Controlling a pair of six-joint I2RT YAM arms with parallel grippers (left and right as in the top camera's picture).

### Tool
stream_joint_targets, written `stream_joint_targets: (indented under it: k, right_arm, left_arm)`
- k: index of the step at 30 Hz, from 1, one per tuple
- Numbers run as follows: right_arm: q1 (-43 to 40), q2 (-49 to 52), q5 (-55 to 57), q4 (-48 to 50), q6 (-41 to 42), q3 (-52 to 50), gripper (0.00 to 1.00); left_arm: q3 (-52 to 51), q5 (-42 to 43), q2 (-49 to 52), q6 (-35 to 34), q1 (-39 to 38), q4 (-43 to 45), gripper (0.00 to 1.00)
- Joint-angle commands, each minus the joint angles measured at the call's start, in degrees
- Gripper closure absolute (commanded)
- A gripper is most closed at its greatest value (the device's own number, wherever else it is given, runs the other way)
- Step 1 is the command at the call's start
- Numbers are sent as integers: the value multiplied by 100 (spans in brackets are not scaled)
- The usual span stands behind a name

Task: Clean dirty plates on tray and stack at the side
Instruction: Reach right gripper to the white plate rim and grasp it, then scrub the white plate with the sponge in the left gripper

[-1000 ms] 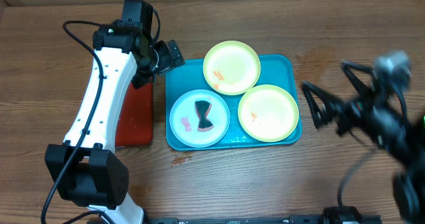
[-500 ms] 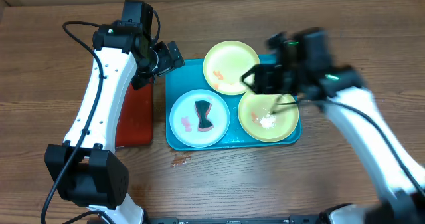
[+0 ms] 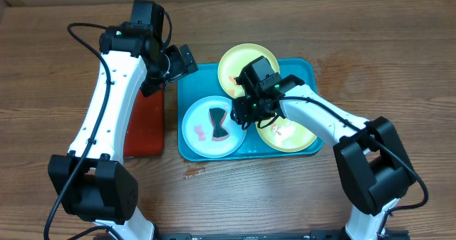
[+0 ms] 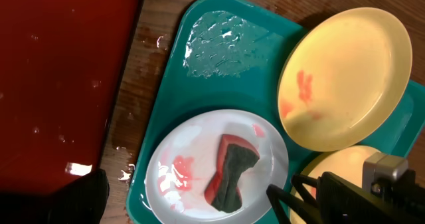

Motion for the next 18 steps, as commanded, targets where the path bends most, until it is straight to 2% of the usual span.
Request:
stream_joint_targets:
  k: [1,7,11,13,14,16,18]
  right_arm:
    - [61,66,459,0,28,157,49]
    - [66,116,518,-17,24,146,49]
    - [63,387,498,-70,103,146,49]
    - [63,509,452,-74,153,149,49]
    - [63,520,428,-74,153,149,50]
    - [63,520,413,-72,155,149,54]
    - [63,520,413,-57,177,151,60]
  left_arm:
    - [61,17,-39,166,-50,-33,0]
    - [13,20,-39,376,-122,-61,0]
    - [-74,24,-39,389,-205,-74,9]
    - [-184,20,-39,391,-282,-68,15]
    - [-254,20,-39,391,-323,-50,21]
    - [-439,22,-39,389,-420,-7,40]
    - [-688,68,-39,389,-520,101,51]
